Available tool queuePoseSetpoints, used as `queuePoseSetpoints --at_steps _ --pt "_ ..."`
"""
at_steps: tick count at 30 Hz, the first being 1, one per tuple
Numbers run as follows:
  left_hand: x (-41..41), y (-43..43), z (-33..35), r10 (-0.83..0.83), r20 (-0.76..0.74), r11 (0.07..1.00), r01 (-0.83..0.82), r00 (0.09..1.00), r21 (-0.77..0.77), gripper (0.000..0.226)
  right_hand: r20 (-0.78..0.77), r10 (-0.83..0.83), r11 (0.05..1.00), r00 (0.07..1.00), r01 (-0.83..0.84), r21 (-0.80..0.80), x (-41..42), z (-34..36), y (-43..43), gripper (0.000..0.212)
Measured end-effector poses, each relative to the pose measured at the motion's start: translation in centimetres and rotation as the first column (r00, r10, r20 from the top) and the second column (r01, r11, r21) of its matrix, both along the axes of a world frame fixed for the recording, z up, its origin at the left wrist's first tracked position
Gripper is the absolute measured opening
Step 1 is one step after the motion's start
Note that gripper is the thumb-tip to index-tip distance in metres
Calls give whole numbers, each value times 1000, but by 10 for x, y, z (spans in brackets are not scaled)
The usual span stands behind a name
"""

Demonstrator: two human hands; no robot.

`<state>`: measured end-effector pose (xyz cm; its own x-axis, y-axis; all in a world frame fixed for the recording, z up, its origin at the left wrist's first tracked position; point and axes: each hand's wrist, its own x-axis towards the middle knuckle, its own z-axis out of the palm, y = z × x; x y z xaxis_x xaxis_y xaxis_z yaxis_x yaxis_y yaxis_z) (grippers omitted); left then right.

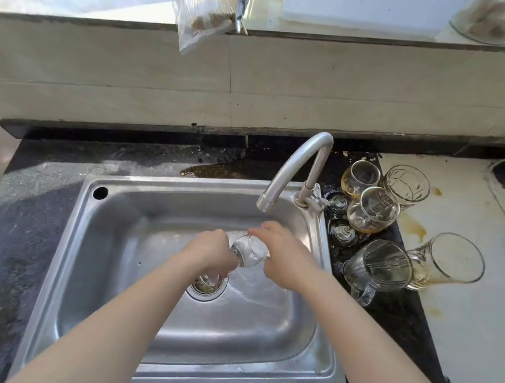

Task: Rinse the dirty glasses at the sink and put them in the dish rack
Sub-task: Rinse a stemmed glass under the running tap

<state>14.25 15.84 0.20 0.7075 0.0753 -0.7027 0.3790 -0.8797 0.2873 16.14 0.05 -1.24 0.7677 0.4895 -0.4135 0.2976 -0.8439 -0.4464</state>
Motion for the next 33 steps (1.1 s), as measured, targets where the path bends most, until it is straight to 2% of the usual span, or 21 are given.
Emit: queuePoseSetpoints --at_steps 3,6,9,12,14,16,17,20,23,25,28,31,33 --pt "-4 -7 10 11 -10 1000 -11 1000 -16 23 35 15 1000 999 -16 11 -13 -12 -5 74" --pt "-8 -12 22 57 -1 997 -57 998 -53 23 152 34 999 988 -39 28 -21 -20 -10 75" --pt "-11 -16 35 122 -16 979 -123 992 -166 22 245 66 997 967 -72 16 -29 -28 -11 64" --pt "-16 -18 45 162 1 955 -157 987 -251 26 196 58 997 979 -68 42 -32 -24 -12 57" --pt "-21 -16 52 208 80 940 -177 975 -291 30 250 12 993 968 -42 114 -31 -19 -14 58" --pt "-26 -12 55 323 87 873 -261 942 -412 24 347 -95 977 933 20 214 -31 -16 -17 59" --pt "-30 -11 56 352 68 847 -287 934 -448 20 322 -101 975 941 29 222 -34 -13 -19 60" --pt "-45 -12 53 289 36 880 -251 957 -404 23 -2 -4 990 1000 4 142 -56 -6 -17 69" --pt "-50 -15 58 316 118 860 -231 942 -456 34 12 -231 933 973 217 288 -78 -2 -14 68" --pt "-56 -15 63 280 85 838 -200 956 -508 45 -40 -257 927 966 258 273 -92 1 -13 68" --pt "-72 -9 74 244 37 766 -169 969 -621 39 -119 -384 852 916 401 335 -114 7 -15 66" --pt "-88 -4 81 140 191 794 5 972 -609 35 -159 -475 758 865 494 425 -142 18 -17 62" --pt "-98 -10 92 136 253 789 50 958 -613 34 -163 -512 706 843 521 480 -163 24 -15 59"
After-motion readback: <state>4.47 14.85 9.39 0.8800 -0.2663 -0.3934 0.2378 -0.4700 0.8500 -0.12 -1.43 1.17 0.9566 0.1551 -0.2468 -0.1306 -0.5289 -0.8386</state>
